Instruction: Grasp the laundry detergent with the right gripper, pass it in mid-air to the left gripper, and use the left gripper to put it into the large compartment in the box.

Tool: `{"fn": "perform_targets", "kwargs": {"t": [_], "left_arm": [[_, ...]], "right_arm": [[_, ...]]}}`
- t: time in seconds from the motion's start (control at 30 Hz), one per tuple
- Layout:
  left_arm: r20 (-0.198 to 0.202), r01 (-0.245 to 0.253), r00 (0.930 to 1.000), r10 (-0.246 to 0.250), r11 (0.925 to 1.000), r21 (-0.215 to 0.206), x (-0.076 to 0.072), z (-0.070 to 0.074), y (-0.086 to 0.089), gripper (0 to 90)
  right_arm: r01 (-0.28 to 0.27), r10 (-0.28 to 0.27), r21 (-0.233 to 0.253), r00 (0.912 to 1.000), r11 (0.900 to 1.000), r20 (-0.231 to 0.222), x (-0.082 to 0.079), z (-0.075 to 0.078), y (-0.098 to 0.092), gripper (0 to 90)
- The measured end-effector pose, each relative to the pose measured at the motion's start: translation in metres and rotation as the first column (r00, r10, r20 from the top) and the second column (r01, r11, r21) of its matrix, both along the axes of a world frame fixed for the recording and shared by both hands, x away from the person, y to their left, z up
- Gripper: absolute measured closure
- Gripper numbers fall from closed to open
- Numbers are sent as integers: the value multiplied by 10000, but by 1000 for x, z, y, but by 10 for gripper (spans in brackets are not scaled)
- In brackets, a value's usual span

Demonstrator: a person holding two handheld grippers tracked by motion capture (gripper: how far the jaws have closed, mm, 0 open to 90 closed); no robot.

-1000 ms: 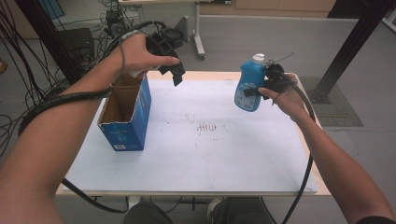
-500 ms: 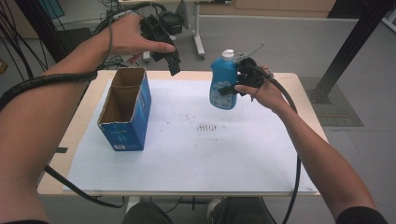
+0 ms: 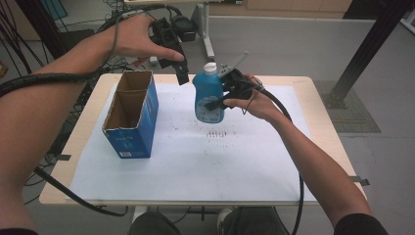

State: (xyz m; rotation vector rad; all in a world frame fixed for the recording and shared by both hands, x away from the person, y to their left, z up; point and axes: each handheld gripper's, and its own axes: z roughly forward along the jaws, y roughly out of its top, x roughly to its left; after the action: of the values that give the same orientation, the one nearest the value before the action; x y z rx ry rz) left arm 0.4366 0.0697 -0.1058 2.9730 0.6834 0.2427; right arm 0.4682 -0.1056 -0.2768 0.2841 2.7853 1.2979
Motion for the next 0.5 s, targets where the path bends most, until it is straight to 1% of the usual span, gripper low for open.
{"fn": "perform_targets", "kwargs": {"t": [0.03,0.07,0.1,0.17,0.27,0.3,0.37,0.5], "left_arm": [[-20,37,10000,-37,10000,40,0,-1,-1,51],[-52,81,10000,-81,9999,113,-1,-3,-2,51],[-75,115,9999,-113,9998,168,-1,-4,-3,51],[-87,252,9996,-250,9994,236,-2,-6,-5,50],[-237,397,9990,-390,9987,322,-4,-10,-8,50],[-310,458,9985,-446,9982,384,-4,-11,-9,50],[-374,569,9978,-554,9975,412,-5,-13,-10,50],[-526,752,9959,-731,9964,391,-6,-16,-14,50]], "right_arm": [[0,0,0,10000,10000,0,0,0,0,441],[-253,254,-95,9995,9996,166,-4,0,7,441],[-253,254,-95,9995,9996,166,-4,0,7,441],[-505,506,-102,9986,9987,159,-6,0,12,441],[-916,918,-140,9957,9957,143,-12,-1,21,440],[-916,918,-140,9957,9957,143,-12,-1,21,440],[-1160,1163,-207,9931,9930,143,-16,-1,27,440],[-1343,1347,-241,9908,9906,152,-19,-2,32,440]]}}
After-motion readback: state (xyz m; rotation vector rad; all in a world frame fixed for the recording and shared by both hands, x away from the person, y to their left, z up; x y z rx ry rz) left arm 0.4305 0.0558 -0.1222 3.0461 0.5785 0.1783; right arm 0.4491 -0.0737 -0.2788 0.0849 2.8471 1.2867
